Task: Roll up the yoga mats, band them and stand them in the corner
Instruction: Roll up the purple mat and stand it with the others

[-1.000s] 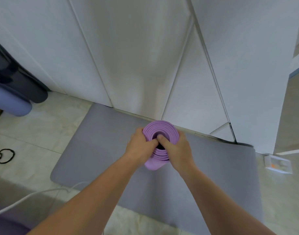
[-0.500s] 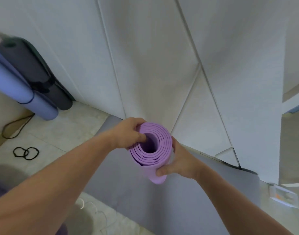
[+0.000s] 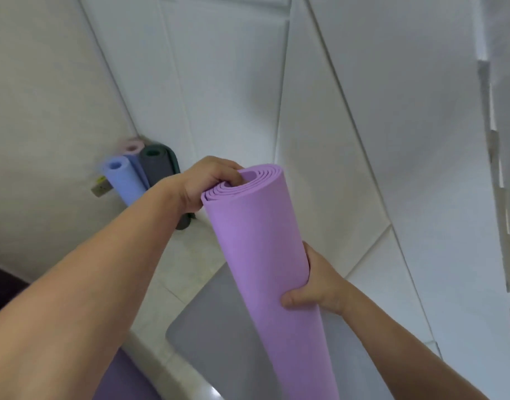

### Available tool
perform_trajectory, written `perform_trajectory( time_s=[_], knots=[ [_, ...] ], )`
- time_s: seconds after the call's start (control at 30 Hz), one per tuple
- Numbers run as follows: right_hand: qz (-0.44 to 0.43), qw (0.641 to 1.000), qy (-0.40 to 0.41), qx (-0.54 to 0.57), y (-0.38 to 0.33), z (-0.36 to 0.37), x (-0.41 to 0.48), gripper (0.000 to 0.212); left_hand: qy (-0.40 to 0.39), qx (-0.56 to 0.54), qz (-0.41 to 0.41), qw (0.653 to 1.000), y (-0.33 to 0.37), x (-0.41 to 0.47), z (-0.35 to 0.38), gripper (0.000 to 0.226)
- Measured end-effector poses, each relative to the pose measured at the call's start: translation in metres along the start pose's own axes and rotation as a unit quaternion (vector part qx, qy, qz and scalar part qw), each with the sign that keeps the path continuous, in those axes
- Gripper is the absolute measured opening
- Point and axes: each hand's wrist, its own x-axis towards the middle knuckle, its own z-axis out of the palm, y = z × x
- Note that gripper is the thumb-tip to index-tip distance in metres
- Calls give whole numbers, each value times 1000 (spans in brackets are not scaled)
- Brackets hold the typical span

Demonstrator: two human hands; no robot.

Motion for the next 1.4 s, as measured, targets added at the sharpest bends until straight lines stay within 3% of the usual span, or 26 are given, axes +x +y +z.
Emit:
perform_trajectory(
  time_s=[0.07, 0.13, 0.27, 0.37, 0.47, 0.6, 0.8, 0.97, 1.07, 1.3, 1.4],
  knots=[
    [-14, 1000, 13, 5, -28, 9, 12, 109, 2, -24, -20, 1000, 18, -12, -20, 13],
    [-33, 999, 12, 15, -55, 12, 23, 110, 11, -64, -25, 998, 34, -27, -36, 21],
    [-82, 996, 14, 39, -112, 12, 38, 105, 31, -173, 72, 982, 37, -50, -60, 72],
    [-113, 992, 5, 54, -153, 15, 47, 105, 85, -188, 144, 968, 35, -69, -55, 102],
    [-142, 987, -3, 77, -190, 22, 55, 104, 116, -113, 157, 974, 27, -88, -50, 102],
    [-182, 976, -5, 123, -241, 31, 75, 105, 34, -65, 135, 988, -7, -94, -43, 103],
    [-200, 973, -17, 117, -298, 61, 133, 112, 83, -158, 148, 973, -25, -74, -79, 95],
    [-129, 980, -118, 96, -284, 88, 186, 121, 103, -273, 166, 942, -23, -40, -156, 91],
    [-76, 978, -169, 98, -267, 109, 205, 112, 105, -349, 145, 920, -18, -20, -198, 99],
    [-41, 991, -111, 69, -295, 145, 233, 81, 185, -453, 106, 866, -26, 2, -224, 99],
    [-35, 992, -111, 42, -305, 145, 237, 70, 222, -456, 86, 857, -31, 12, -229, 103]
  ],
)
